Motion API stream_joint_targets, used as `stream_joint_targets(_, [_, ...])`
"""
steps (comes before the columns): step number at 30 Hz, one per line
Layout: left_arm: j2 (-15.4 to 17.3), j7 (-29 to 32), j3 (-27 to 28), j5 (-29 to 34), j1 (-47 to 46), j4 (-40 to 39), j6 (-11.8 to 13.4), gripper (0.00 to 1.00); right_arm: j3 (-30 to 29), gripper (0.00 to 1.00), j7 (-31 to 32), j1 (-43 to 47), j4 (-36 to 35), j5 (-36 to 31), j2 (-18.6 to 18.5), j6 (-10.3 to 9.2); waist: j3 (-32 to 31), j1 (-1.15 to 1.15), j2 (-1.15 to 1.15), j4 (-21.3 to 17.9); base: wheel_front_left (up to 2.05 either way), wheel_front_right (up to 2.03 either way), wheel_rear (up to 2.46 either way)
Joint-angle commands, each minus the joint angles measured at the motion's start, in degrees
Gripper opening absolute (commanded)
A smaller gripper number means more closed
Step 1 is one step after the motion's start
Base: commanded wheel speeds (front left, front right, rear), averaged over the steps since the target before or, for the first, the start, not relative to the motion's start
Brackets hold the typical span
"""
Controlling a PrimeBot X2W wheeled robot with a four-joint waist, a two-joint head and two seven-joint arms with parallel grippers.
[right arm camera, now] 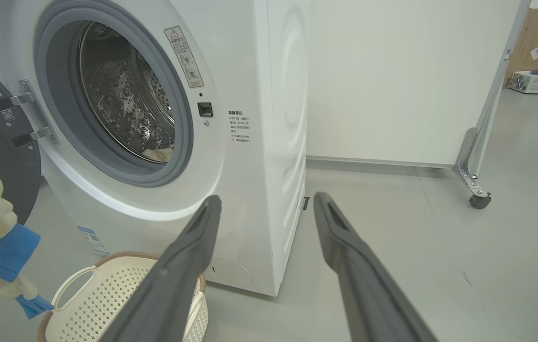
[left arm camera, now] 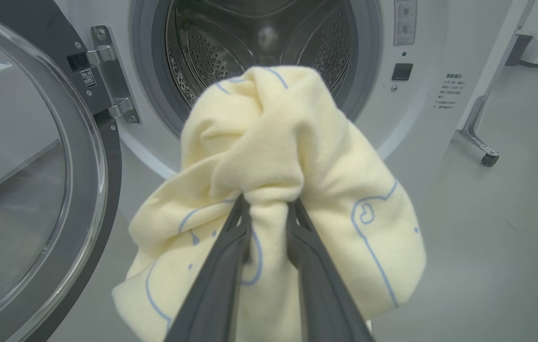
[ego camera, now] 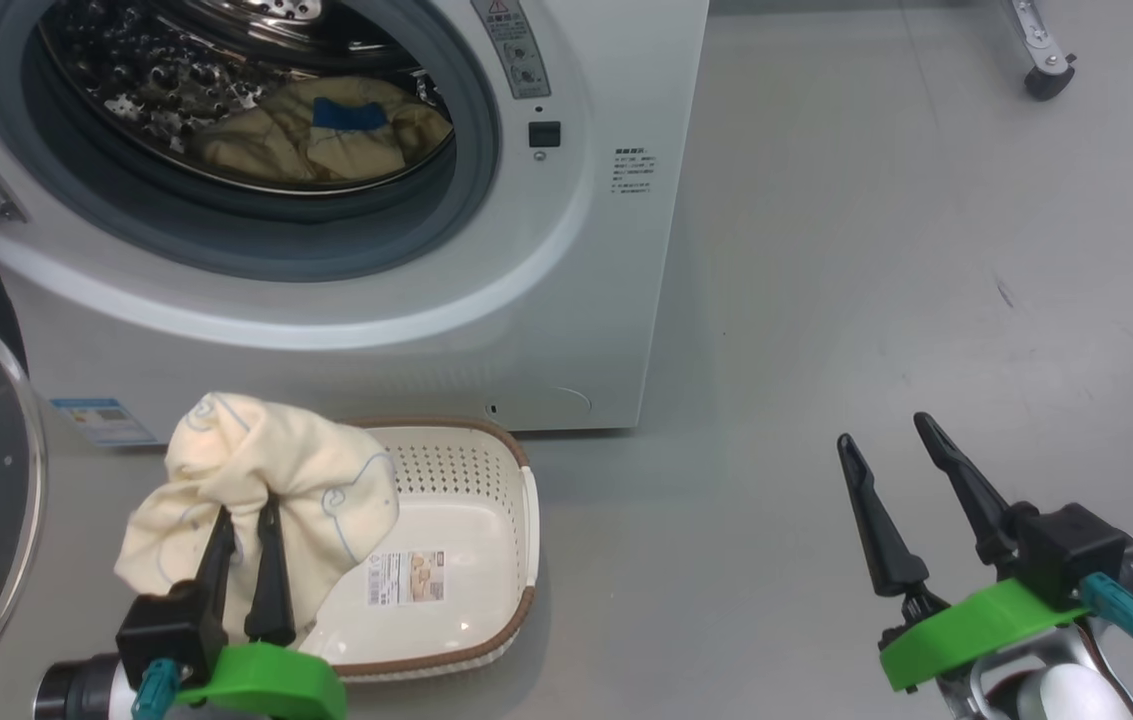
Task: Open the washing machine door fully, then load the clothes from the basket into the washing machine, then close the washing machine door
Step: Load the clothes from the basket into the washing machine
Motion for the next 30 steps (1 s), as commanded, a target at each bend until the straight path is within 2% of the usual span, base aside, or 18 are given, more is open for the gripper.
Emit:
stream_joint_targets(1, [1.2,-0.4,2.1,-0.4,-1.5,-2.1,2.2,0.00,1.2,1.00,0.0,-1.0,-2.1,-0.2,-0.2,-0.16,0.0,0.00,0.00,0.0,0.00,0.00,0.00])
stream_joint_targets(8, [1.0,-0.5,2.0,-0.9,-2.0,-1.8,2.2,0.00,1.4,1.00,-0.1,-1.1,-1.8,-0.1,-0.2,-0.16,0.0,0.00,0.00,-0.1,0.00,0.00,0.00])
stream_joint_targets(15, [1.0,0.0,2.6,-2.7,-5.1,0.0,0.9,0.00,2.1,1.00,0.2,-1.8,-1.8,0.1,-0.2,-0.16,1.2,0.00,0.00,-0.6,0.00,0.00,0.00])
stream_joint_targets(23, [2.0,1.1,3.5,-5.2,-10.8,4.8,-2.1,0.00,3.4,1.00,-0.1,-3.5,-1.3,0.8,-0.2,-0.16,3.6,0.00,0.00,-2.4,0.00,0.00,0.00])
stream_joint_targets(30, [4.0,6.0,5.2,-8.2,-21.1,14.7,-5.2,0.00,4.0,1.00,-1.7,-6.3,-0.2,2.2,-0.2,-0.16,8.6,0.00,0.00,-5.0,0.00,0.00,0.00])
